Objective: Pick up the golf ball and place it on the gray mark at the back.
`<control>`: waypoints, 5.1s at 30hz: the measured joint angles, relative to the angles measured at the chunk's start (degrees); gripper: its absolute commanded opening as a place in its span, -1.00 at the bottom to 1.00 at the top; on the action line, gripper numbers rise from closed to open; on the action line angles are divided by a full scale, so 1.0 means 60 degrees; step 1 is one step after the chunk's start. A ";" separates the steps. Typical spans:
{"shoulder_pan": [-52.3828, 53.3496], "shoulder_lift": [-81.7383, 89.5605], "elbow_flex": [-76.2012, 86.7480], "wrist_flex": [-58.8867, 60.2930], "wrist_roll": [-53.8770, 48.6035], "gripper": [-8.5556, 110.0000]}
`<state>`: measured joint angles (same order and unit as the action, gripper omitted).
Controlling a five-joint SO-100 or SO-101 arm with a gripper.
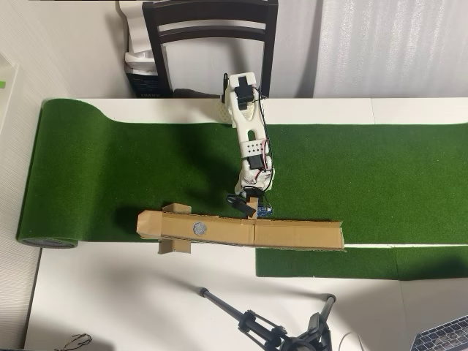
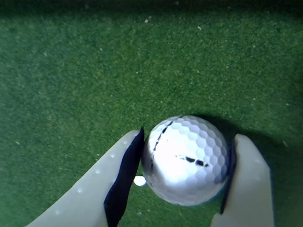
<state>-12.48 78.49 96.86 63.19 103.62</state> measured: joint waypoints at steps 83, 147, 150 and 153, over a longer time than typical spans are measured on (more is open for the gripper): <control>0.2974 -0.2842 -0.7368 0.0601 -0.7090 -0.58; 0.3091 -0.3662 -0.7383 0.0630 -0.7119 0.02; 0.3091 -0.3662 -0.7383 0.0630 -0.7119 0.01; 0.3091 -0.3662 -0.7500 0.0879 -0.7119 0.01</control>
<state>6.06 56.51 51.86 68.47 60.91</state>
